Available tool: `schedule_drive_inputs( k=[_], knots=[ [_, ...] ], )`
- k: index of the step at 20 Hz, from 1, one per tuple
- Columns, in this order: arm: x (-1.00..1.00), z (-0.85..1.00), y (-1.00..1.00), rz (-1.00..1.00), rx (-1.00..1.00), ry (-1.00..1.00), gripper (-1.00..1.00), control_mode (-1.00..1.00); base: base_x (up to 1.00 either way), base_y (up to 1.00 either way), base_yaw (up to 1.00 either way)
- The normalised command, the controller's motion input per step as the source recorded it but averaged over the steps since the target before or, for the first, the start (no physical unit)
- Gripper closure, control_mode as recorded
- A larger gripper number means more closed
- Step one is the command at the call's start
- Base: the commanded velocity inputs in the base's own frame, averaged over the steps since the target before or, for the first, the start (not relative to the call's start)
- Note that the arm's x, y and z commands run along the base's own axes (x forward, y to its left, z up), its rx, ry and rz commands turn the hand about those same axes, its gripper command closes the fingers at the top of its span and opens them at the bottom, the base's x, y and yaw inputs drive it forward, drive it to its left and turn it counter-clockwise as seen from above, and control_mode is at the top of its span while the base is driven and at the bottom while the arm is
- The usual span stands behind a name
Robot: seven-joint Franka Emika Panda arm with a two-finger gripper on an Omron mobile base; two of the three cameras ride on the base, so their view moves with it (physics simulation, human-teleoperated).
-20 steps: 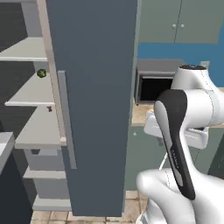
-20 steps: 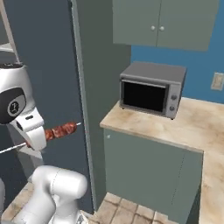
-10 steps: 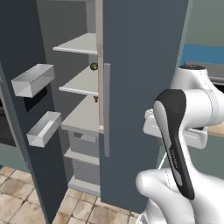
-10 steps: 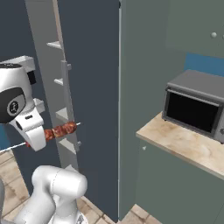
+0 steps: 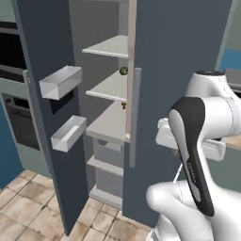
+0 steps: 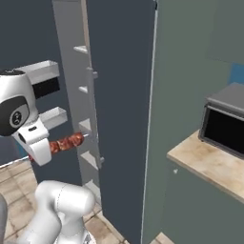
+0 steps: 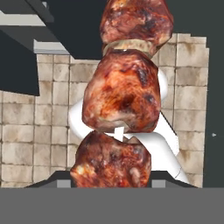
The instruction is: Store the kebab skewer in the freezer for long-term storage. Close the freezer door after placing the cooked food.
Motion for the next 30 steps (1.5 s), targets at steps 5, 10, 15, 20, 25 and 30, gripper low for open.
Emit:
schedule_drive_inputs(
  k=[5, 10, 15, 20, 25, 30],
  knots=[
    [0.0, 0.0, 0.0, 0.0, 0.0, 0.0, 1.0, 1.0, 0.37, 0.59, 0.04],
    [0.0, 0.0, 0.0, 0.0, 0.0, 0.0, 1.0, 1.0, 0.38, 0.44, 0.07],
    [0.0, 0.0, 0.0, 0.0, 0.0, 0.0, 1.0, 1.0, 0.39, 0.18, 0.17],
    [0.0, 0.0, 0.0, 0.0, 0.0, 0.0, 1.0, 1.0, 0.5, 0.0, 0.14],
    [0.0, 0.0, 0.0, 0.0, 0.0, 0.0, 1.0, 1.0, 0.49, 0.0, 0.03],
    [0.0, 0.0, 0.0, 0.0, 0.0, 0.0, 1.0, 1.0, 0.56, 0.0, 0.0]
  ],
)
